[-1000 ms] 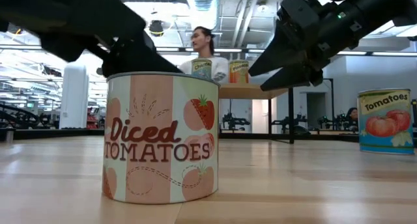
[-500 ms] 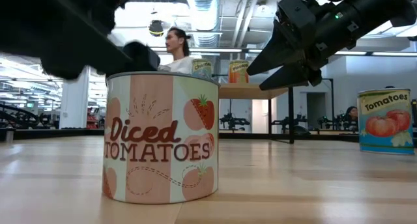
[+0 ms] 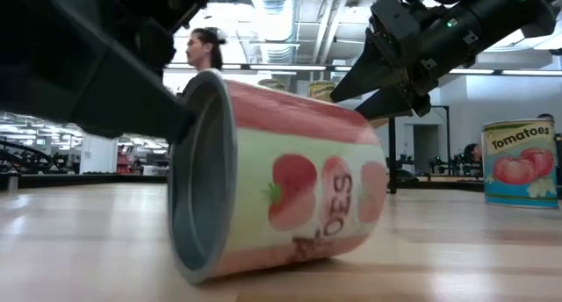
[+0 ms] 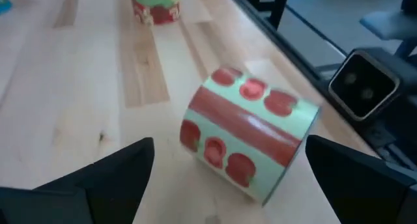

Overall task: Pick and place cans onto a shelf
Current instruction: Put the canned diced tomatoes on the shelf

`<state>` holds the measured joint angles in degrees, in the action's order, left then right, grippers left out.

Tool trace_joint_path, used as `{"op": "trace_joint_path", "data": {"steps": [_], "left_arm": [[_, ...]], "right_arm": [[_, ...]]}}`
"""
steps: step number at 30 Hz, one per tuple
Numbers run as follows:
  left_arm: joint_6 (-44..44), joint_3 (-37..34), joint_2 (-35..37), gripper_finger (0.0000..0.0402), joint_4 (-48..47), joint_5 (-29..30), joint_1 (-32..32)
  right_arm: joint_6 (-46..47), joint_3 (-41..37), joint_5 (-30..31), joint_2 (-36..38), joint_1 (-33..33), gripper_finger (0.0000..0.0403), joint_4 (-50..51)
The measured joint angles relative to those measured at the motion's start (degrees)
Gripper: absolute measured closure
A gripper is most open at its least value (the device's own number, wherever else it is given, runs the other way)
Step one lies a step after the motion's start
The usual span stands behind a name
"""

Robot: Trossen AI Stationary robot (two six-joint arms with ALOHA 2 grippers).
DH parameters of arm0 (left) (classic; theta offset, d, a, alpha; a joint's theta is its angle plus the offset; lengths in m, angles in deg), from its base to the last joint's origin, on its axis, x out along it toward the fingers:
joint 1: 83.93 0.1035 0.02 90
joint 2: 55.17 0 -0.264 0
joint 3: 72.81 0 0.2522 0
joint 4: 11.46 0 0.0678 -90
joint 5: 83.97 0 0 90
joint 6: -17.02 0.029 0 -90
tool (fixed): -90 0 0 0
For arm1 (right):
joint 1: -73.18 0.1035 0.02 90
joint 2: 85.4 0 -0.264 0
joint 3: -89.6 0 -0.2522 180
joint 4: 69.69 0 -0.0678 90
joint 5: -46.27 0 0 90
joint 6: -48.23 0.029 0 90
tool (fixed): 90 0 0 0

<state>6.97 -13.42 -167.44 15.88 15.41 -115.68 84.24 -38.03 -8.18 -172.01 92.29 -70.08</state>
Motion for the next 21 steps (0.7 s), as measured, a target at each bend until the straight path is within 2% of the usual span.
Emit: {"op": "trace_joint_path", "data": {"steps": [4,9,12,17,21], "left_arm": [[1.5,0.0,0.9,0.0012,0.0,3.4,0.1],[2.2,0.0,3.7,0.0012,-0.3,12.4,1.4],[3.9,0.0,5.5,0.0012,-0.3,14.3,2.9],[4.4,0.2,7.4,0.0012,0.0,12.6,6.3],[1.9,0.8,7.4,0.0012,-2.6,6.0,7.7]], "right_arm": [[0.0,0.0,0.3,0.0,0.0,0.0065,-0.2],[0.2,0.0,0.4,0.0,0.0,0.0065,-0.7],[0.1,0.0,0.4,0.0,0.0,0.0065,-1.1],[0.1,0.0,0.4,0.0,0.0,0.0065,-1.0],[0.0,0.0,0.5,0.0,0.5,0.0065,-0.7]]}}
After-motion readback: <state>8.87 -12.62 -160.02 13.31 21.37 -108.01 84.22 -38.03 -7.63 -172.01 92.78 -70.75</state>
